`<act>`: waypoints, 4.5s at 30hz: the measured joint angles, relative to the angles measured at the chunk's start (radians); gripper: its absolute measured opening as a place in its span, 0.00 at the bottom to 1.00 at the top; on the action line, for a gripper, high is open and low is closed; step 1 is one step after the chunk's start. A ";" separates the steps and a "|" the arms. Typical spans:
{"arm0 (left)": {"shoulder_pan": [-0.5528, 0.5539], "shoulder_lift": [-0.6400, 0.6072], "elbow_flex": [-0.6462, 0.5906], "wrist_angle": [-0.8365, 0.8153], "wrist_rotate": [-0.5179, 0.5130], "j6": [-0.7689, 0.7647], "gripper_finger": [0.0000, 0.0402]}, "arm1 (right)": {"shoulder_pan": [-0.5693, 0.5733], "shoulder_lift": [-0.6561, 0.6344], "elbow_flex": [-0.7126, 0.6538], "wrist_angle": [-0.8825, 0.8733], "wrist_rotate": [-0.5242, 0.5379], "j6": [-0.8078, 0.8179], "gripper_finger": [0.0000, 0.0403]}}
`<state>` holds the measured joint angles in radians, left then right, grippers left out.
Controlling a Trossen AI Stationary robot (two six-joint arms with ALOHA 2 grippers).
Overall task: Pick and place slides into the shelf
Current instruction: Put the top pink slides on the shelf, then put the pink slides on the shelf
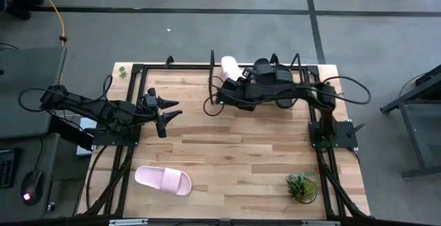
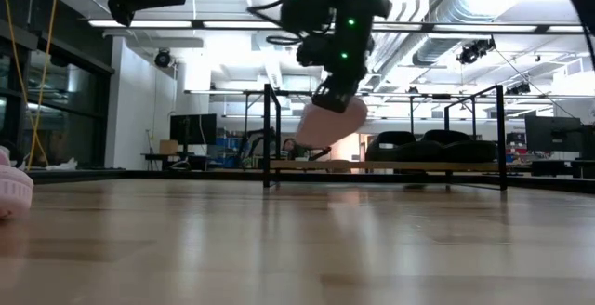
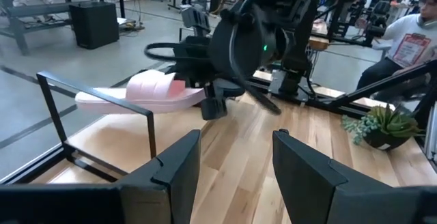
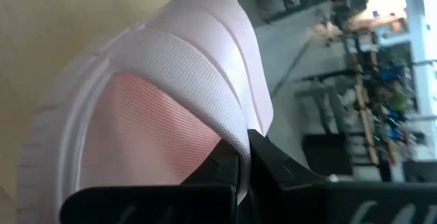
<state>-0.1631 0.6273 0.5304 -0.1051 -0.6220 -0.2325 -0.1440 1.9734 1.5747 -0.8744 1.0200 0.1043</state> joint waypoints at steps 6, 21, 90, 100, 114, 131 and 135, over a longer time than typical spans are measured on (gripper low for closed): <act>0.000 0.000 0.000 -0.002 0.000 0.019 0.42 | -0.003 0.115 0.199 -0.266 0.013 0.180 0.00; -0.001 0.000 0.000 -0.002 0.000 0.023 0.42 | 0.000 0.273 0.347 -0.378 -0.017 0.258 0.00; -0.001 0.000 0.000 -0.002 0.000 0.021 0.42 | 0.026 0.273 0.346 -0.106 -0.297 0.017 0.34; -0.001 -0.001 0.000 -0.002 0.000 0.021 0.42 | 0.027 0.273 0.346 -0.112 -0.369 -0.001 0.38; -0.001 -0.001 0.000 -0.002 0.000 0.021 0.42 | 0.030 0.272 0.434 -0.236 -0.506 -0.001 0.38; -0.001 -0.012 0.000 -0.122 0.001 0.045 0.42 | 0.086 0.272 0.474 -0.280 -0.806 -0.059 0.38; -0.001 -0.030 0.000 -0.134 0.016 0.038 0.42 | 0.112 0.272 0.474 -0.280 -0.871 -0.032 0.38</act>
<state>-0.1638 0.5978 0.5301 -0.2393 -0.6060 -0.1940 -0.0321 2.2452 2.0483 -1.1540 0.1486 0.0728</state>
